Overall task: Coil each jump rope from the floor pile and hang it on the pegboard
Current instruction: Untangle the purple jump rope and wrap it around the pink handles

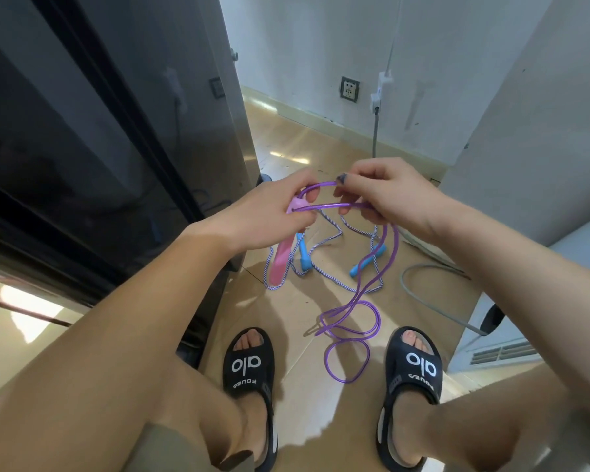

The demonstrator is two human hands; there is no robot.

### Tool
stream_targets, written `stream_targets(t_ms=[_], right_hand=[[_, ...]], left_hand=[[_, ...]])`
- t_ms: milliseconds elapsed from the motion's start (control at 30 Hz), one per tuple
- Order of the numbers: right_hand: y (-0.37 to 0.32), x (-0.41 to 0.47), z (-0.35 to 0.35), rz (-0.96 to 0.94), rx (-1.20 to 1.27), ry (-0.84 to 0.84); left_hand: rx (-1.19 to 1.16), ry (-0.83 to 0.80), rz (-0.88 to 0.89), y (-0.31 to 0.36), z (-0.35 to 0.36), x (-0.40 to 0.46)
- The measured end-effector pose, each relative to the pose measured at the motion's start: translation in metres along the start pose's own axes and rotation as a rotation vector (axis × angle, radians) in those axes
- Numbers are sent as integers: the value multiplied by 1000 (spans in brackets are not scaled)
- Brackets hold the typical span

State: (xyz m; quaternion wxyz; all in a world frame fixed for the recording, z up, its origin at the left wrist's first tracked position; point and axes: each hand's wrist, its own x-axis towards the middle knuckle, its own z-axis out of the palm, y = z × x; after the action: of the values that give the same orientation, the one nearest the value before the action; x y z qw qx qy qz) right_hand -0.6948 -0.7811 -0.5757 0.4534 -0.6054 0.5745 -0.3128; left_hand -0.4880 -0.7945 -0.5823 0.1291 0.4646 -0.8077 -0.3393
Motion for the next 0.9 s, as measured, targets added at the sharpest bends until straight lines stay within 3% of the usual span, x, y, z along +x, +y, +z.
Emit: stream_targets(t_ms=[167, 333, 500, 700, 900], right_hand=[[-8, -10, 25, 38, 18, -50], [0, -4, 46, -24, -187, 103], [2, 3, 37, 47, 162, 140], [2, 13, 16, 109, 455, 251], [10, 15, -7, 132, 457, 279]], left_hand=[[90, -14, -24, 8, -1, -2], [207, -12, 11, 10, 8, 5], [-69, 46, -81, 6, 12, -1], [-113, -44, -115, 7, 19, -2], [-65, 68, -92, -11, 17, 4]])
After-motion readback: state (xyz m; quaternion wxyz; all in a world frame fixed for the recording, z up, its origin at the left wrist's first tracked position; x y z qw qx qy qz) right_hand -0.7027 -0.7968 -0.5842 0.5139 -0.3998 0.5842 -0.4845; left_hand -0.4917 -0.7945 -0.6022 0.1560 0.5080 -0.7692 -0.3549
